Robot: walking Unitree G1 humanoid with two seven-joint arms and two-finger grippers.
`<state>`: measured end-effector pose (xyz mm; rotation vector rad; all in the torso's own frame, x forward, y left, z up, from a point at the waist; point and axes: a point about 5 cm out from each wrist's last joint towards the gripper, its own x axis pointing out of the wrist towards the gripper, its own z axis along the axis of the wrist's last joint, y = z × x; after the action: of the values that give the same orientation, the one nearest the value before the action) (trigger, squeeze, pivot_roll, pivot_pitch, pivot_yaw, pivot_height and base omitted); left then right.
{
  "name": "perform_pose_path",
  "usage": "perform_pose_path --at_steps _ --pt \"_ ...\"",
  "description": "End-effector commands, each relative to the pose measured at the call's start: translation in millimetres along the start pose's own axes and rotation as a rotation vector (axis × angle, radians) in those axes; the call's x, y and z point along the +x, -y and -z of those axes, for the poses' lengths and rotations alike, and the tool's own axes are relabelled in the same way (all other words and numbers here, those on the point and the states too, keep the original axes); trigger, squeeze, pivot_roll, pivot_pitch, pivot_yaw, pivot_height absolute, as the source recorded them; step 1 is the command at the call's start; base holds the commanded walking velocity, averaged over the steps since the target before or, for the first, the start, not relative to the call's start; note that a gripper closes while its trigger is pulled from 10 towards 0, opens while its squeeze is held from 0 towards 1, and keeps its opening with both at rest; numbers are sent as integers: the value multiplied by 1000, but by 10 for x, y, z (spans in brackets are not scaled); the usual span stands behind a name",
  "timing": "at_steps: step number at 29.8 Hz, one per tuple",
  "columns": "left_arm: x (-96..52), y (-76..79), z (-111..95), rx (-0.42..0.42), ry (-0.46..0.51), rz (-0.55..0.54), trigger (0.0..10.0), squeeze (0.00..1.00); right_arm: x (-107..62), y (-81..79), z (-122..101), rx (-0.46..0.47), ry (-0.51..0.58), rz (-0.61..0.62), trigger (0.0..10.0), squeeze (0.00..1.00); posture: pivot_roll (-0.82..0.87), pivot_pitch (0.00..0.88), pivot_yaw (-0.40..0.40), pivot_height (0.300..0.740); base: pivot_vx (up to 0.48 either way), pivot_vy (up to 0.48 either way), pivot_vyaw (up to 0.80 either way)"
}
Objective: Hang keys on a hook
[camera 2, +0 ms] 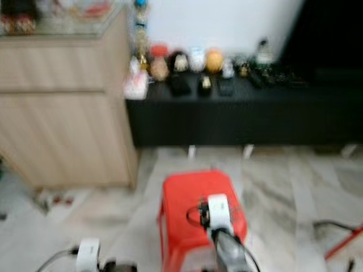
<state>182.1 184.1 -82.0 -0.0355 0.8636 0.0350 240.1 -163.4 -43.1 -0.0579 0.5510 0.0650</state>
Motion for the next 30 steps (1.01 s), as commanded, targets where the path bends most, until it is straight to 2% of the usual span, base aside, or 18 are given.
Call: perform_pose_path --at_steps 1,10,15,21,24,30 --pt "-51 142 262 2 -107 53 10000 0 60 -152 -126 14 35 -38 10000 0 103 0 -92 623 0 0 0" --pt "-54 145 271 5 -111 56 10000 0 53 -135 -69 11 -10 -40 10000 0 100 0 -92 623 0 0 0" --pt "-56 138 278 7 -113 55 10000 0 34 -153 38 -43 -100 -98 10000 0 98 0 -90 623 0 0 0" --pt "-58 134 283 7 -114 54 10000 0 28 -166 70 -45 -132 -139 10000 0 102 0 -90 623 0 0 0" --pt "-60 133 287 7 -115 54 10000 0 26 -151 85 -76 -152 -141 10000 0 102 2 -91 623 0 0 0" --pt "-62 130 291 9 -116 54 10000 0 23 -149 110 -51 -186 -159 10000 0 101 5 -88 623 0 0 0"
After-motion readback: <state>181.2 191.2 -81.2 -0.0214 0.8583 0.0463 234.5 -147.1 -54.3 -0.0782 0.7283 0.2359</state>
